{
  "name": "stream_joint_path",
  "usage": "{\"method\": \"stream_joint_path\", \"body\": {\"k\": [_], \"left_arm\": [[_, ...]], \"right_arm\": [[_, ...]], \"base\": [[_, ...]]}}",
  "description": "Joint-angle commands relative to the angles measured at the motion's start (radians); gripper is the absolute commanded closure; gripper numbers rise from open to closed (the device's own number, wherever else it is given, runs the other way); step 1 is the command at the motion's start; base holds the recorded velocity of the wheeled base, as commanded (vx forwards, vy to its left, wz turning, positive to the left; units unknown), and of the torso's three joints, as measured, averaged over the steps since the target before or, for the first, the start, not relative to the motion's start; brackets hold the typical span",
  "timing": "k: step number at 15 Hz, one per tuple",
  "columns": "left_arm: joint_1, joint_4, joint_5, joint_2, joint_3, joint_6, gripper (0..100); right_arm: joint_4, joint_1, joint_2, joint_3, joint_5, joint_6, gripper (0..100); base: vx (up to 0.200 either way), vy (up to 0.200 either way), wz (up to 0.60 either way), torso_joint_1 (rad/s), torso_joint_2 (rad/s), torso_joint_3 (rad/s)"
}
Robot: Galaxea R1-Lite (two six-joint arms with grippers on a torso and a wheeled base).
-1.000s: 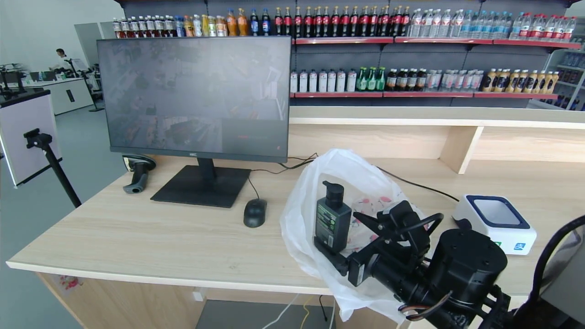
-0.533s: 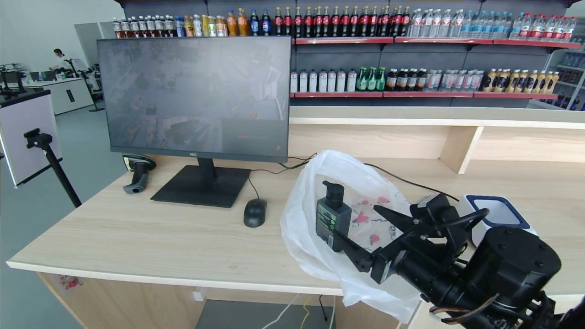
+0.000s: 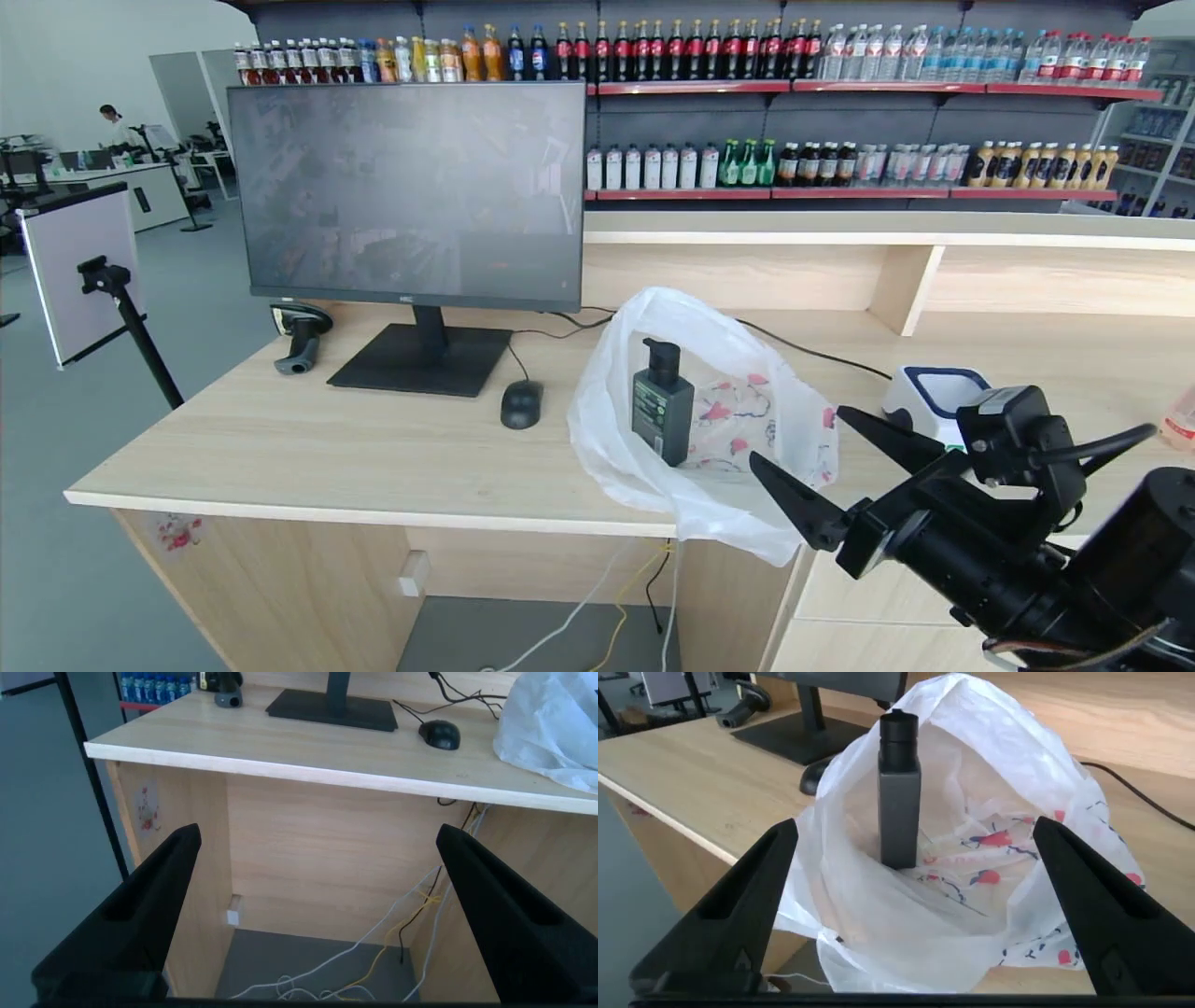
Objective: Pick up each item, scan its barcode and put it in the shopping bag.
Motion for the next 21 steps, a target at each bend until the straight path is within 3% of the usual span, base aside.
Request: {"method": "stream_joint_path", "body": {"k": [1,7,19,21], "left_arm": [[0.0,0.0,0.0,0.0,0.0,0.0,0],[0.0,0.0,0.0,0.0,0.0,0.0,0],[0.0,0.0,0.0,0.0,0.0,0.0,0],[0.0,0.0,0.0,0.0,0.0,-0.002,0]], "right_arm": [[0.001,-0.012,-0.01,-0.003,0.0,-0.001,0],[0.001,-0.019,-0.012,-0.014,0.0,-0.004,0],[0.001,-0.021,0.017,-0.063,0.0,-0.01,0],[0.001,-0.021,0.019,-0.055,0.0,-0.01,0]], "base": [[0.0,0.0,-0.6,0.012,0.0,0.002],[0.0,0.0,-0.6,0.002,0.0,0.005],[0.0,-0.2,0.0,0.003,0.0,0.002],[0.0,-0.2,0.6,0.002,0.0,0.007]]}}
